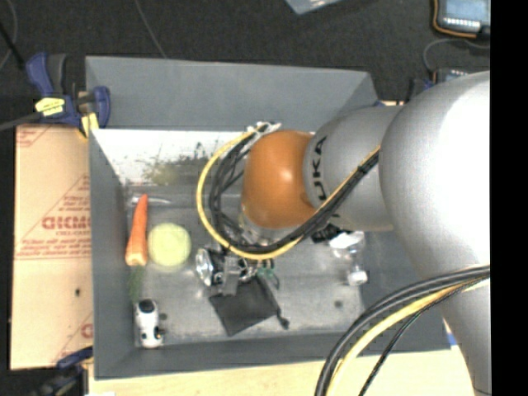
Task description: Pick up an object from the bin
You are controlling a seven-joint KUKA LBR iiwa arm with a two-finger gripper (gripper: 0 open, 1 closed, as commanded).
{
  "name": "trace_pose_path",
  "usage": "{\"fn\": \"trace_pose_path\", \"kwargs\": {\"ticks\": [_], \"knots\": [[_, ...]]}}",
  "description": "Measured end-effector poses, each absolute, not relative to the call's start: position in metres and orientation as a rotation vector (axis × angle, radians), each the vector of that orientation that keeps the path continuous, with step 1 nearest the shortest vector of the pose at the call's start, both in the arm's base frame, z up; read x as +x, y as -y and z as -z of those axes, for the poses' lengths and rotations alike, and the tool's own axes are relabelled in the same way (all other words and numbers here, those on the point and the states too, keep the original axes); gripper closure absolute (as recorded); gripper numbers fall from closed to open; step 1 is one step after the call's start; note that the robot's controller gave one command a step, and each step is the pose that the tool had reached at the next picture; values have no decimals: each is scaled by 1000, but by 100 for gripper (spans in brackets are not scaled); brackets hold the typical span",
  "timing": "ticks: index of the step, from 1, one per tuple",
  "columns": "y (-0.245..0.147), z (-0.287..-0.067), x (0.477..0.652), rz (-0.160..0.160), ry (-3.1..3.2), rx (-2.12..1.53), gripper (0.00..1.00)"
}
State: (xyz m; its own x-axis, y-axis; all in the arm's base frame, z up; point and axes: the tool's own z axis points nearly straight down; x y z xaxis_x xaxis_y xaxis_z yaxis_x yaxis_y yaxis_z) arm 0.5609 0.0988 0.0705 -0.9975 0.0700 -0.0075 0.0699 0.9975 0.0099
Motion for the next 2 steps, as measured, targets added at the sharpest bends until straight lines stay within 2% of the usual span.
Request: {"fn": "trace_pose_path", "kwargs": {"ticks": [1, 2], "knots": [[-100, -108, 556, -19, -3130, 122, 100], [-100, -108, 556, -19, -3130, 124, 100]]}}
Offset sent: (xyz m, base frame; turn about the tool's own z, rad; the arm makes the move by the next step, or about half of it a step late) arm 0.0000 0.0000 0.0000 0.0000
